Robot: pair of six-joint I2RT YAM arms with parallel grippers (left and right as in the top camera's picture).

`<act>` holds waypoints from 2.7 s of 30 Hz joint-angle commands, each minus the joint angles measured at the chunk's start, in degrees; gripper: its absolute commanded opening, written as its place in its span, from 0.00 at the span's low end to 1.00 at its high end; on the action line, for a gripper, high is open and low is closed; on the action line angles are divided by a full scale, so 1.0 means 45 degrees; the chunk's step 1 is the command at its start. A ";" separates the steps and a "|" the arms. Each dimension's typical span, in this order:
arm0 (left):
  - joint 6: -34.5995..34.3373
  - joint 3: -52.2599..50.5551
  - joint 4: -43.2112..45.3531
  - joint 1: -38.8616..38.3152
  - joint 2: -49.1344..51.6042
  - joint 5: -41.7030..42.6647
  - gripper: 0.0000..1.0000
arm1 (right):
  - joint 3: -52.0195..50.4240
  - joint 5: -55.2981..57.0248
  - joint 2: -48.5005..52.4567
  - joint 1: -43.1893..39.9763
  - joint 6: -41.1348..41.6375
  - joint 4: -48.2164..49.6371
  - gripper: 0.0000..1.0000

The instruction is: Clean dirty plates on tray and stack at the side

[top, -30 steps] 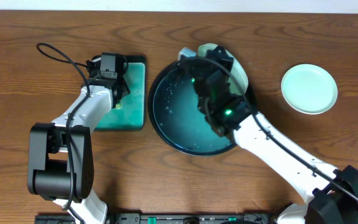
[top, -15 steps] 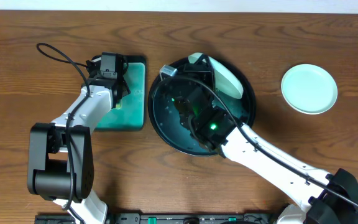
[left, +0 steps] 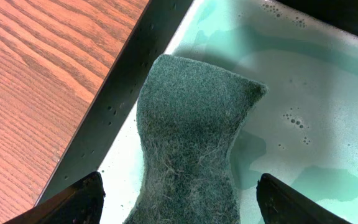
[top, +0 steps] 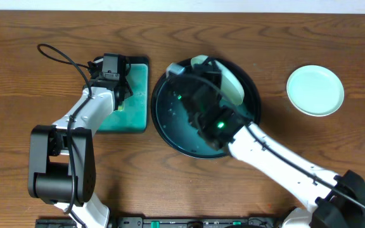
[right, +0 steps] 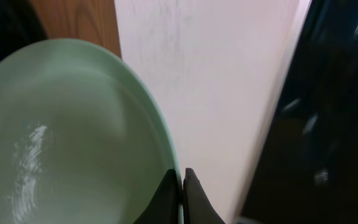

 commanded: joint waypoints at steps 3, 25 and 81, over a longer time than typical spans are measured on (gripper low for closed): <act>-0.0015 -0.0078 -0.0024 0.0029 -0.0010 -0.0112 0.79 | 0.0087 -0.3415 0.0049 -0.2705 0.6606 -0.0053 0.01; -0.0015 -0.0078 -0.0024 0.0029 -0.0010 -0.0112 0.79 | -0.0019 -1.1317 0.0083 -1.5149 1.8986 -0.4663 0.01; -0.0015 -0.0078 -0.0024 0.0029 -0.0010 -0.0112 0.79 | -0.0714 -1.1477 -0.5042 -0.7597 1.8214 -1.1162 0.99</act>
